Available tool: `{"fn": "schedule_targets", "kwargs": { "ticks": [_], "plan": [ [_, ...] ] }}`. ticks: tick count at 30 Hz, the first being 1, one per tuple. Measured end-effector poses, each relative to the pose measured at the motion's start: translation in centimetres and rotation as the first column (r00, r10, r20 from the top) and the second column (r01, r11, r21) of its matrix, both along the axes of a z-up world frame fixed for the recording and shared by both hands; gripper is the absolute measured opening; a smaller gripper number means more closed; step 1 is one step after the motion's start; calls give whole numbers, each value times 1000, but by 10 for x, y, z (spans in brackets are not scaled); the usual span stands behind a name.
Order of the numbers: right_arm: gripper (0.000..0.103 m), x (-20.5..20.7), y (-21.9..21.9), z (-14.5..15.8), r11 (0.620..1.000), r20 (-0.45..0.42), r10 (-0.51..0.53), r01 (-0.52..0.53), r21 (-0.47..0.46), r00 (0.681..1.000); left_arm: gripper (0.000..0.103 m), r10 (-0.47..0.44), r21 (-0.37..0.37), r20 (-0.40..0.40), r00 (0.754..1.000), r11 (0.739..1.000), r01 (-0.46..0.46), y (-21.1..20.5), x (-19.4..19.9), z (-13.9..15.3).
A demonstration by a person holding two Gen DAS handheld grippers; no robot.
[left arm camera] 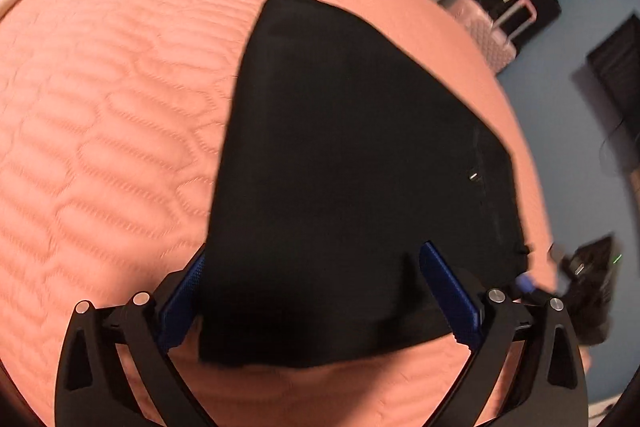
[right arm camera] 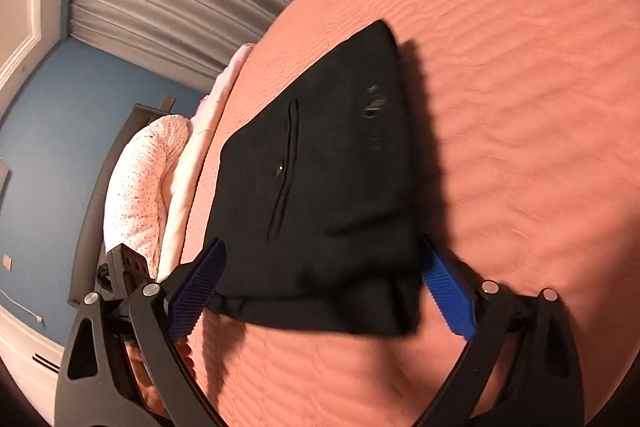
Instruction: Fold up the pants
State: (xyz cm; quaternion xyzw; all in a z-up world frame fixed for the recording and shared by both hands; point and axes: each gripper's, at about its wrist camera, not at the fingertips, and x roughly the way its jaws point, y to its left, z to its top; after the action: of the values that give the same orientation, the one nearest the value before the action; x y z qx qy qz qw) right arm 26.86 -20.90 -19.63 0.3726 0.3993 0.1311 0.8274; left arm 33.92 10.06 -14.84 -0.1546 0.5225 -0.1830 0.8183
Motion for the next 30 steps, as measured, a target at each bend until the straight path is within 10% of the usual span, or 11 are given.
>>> {"fn": "schedule_targets", "kwargs": {
  "ticks": [2, 3, 6, 8, 18, 21, 27, 30],
  "plan": [
    [77, 7, 12, 4, 995, -10, 0, -1, -99, 1000, 85, -19, 107, 20, 1000, 994, 17, -1, -1, -7],
    [42, 6, 11, 3, 992, -31, -8, 5, -126, 999, 73, -26, 158, 35, 999, 987, 21, -4, -4, -4],
    [28, -11, 4, -1, 997, -44, -14, 11, -79, 999, 34, -20, 194, 36, 999, 981, 13, 6, -10, 3],
    [21, -13, 19, 12, 987, -41, 12, -18, -159, 999, 26, -20, 241, 38, 999, 970, 10, 11, -17, 11],
    [19, -77, 40, 36, 949, -49, 48, -61, -309, 998, 23, -40, 370, 69, 997, 929, 12, 2, -81, 28],
    [20, -56, 43, 56, 884, 25, 84, -63, -464, 996, 23, 68, 300, 96, 993, 949, -94, 25, -71, 37],
    [19, -8, 65, 152, 793, 232, 257, -67, -605, 938, 26, 110, 396, 151, 982, 904, -162, 19, -50, 39],
    [19, 15, 53, 136, 791, 170, 281, -128, -598, 944, 26, 84, 476, 178, 980, 865, -160, 10, -53, 31]
  ]
}}
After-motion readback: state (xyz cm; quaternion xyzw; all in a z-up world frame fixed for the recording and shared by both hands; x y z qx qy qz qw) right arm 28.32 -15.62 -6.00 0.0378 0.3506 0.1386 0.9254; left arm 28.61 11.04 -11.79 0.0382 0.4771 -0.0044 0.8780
